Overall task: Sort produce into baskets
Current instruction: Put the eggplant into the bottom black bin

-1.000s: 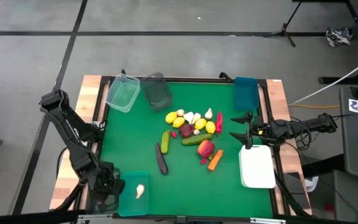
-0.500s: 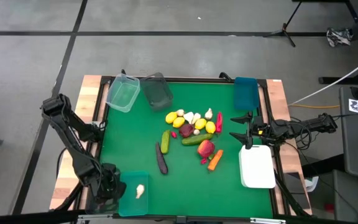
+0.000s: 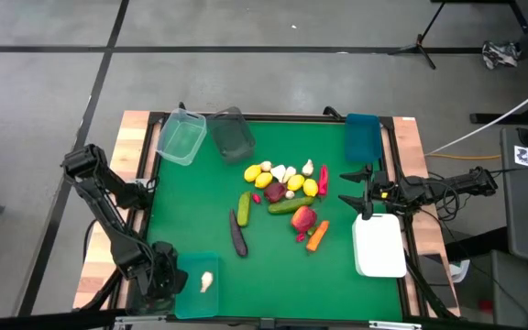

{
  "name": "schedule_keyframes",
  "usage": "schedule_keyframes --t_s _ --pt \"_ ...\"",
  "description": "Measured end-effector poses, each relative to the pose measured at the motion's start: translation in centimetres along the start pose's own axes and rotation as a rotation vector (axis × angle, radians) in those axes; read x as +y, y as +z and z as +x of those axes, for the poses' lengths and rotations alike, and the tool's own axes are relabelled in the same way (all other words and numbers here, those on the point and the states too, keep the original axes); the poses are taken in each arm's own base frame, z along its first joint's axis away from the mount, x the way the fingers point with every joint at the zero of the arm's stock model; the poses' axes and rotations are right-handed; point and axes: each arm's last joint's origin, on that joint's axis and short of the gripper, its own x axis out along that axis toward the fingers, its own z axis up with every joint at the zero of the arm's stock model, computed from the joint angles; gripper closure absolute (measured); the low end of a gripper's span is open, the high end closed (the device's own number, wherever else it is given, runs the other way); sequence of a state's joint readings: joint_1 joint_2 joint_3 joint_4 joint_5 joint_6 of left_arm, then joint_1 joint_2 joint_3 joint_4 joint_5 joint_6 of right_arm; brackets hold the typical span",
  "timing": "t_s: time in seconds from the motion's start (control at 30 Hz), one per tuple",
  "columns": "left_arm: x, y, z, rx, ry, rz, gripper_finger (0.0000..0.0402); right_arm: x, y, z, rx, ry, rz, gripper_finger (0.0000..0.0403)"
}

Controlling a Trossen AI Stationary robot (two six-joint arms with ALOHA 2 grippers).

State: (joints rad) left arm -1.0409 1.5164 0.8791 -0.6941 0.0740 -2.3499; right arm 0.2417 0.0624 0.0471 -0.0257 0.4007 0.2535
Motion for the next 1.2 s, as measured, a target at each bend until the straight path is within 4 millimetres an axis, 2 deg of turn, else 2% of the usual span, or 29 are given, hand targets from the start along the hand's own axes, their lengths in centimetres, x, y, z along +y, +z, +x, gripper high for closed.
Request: schedule_keyframes --t_s 0.2,0.57,0.67,1.0,1.2 --pt "-0.01 -0.01 -0.07 0.004 -0.004 0.000 0.0235 0.00 0.00 0.00 0.000 0.001 0.000 0.0027" --pt "-0.05 -0.07 -0.08 0.012 -0.009 0.101 0.0232 0.00 0.00 0.00 0.000 0.001 0.000 0.0027" --pt "0.00 0.00 -0.10 0.003 -0.005 0.133 0.0216 0.00 0.00 0.00 0.000 0.001 0.000 0.0027" --pt "-0.10 -0.12 -0.09 0.016 -0.016 0.235 0.0126 0.00 -0.01 0.00 0.002 0.001 -0.001 0.0027" --pt "-0.18 -0.18 -0.10 0.028 -0.021 0.230 0.0117 0.00 -0.01 0.00 0.002 0.001 -0.001 0.0027"
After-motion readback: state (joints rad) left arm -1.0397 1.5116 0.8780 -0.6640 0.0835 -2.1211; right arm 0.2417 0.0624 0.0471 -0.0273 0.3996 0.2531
